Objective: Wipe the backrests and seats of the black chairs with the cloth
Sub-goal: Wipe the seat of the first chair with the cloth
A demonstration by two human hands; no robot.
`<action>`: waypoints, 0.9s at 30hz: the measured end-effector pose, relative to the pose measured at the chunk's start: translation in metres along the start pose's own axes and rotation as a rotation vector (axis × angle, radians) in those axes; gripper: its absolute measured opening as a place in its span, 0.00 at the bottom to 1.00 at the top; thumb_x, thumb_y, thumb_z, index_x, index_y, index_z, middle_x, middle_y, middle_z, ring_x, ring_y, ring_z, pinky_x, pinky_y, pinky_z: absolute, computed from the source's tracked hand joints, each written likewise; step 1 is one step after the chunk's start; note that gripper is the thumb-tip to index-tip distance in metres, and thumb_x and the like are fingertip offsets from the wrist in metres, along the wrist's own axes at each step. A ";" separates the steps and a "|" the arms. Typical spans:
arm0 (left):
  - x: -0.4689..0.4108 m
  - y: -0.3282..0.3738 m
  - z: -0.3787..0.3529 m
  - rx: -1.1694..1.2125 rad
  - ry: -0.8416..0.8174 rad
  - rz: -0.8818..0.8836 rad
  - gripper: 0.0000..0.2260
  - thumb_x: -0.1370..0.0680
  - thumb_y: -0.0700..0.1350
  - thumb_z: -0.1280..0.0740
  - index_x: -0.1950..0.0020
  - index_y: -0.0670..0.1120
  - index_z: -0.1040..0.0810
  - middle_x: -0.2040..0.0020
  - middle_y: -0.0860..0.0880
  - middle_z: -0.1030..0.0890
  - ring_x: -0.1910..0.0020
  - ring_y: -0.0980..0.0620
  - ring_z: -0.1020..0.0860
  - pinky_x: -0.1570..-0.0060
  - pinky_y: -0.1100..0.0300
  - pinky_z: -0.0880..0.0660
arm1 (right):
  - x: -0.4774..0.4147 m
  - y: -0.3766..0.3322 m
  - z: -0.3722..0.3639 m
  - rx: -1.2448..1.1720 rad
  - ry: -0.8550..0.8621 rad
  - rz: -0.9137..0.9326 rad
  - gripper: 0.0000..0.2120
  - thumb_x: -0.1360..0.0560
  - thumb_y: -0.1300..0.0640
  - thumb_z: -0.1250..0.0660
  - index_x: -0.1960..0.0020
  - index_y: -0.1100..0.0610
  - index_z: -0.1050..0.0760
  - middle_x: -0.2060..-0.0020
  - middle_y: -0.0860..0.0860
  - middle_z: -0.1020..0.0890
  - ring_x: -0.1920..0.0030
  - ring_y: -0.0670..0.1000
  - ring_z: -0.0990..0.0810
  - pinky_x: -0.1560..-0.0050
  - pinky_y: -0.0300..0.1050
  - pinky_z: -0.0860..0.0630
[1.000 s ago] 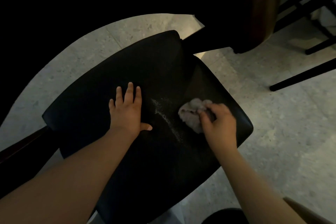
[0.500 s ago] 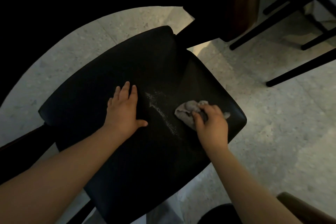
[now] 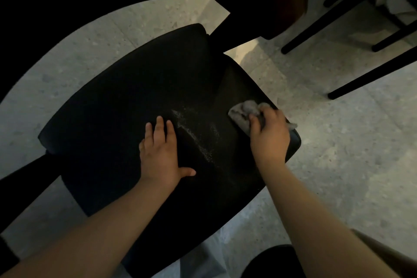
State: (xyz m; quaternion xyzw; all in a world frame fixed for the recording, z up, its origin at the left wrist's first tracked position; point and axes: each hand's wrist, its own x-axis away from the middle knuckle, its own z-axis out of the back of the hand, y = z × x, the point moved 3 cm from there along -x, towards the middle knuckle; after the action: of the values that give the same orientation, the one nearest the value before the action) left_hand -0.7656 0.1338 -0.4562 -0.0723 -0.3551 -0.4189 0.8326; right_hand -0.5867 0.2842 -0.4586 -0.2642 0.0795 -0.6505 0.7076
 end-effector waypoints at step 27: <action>-0.002 0.006 -0.004 -0.191 -0.013 0.030 0.60 0.34 0.67 0.27 0.22 0.44 0.65 0.22 0.41 0.66 0.23 0.38 0.61 0.25 0.42 0.51 | 0.072 0.035 0.021 -0.080 0.002 -0.032 0.09 0.23 0.56 0.32 0.44 0.55 0.22 0.51 0.49 0.26 0.56 0.44 0.29 0.59 0.29 0.36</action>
State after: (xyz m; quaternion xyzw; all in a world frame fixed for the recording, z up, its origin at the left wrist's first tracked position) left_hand -0.7600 0.1372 -0.4592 -0.1594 -0.3180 -0.4378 0.8257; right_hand -0.5357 0.2207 -0.4408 -0.2930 0.1021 -0.6582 0.6859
